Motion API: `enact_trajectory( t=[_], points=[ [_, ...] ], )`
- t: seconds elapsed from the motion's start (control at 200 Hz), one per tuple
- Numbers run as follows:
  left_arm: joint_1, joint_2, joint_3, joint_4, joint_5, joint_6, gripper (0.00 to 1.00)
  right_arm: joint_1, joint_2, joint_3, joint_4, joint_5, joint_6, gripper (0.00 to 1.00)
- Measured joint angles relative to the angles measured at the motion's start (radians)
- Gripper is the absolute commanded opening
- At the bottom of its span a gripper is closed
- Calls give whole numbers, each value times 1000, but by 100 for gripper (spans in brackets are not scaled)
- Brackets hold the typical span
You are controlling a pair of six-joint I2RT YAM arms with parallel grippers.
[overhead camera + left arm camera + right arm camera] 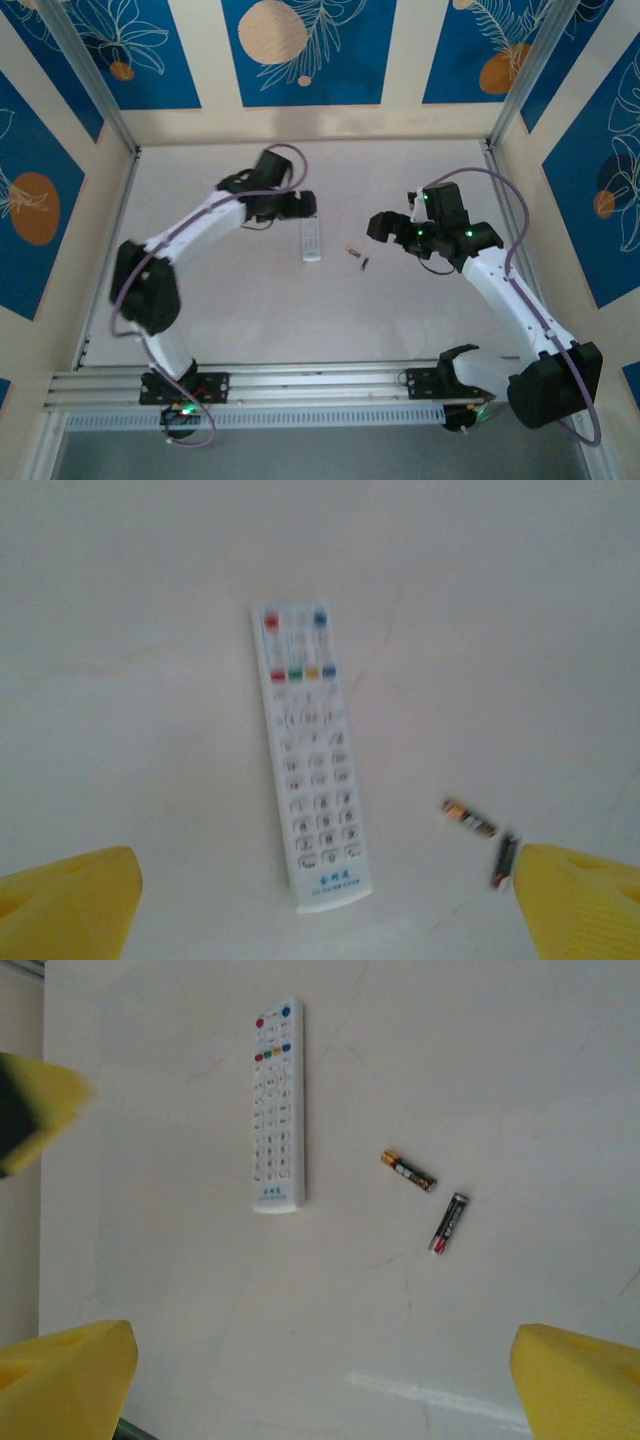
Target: Load the batteries into the remote control
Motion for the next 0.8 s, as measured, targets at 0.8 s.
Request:
enact_trajectory(
  t=[0.8],
  points=[
    [-79,619,574,-369,-214,7,58,0,-98,-17,-55,4,22,97]
  ],
)
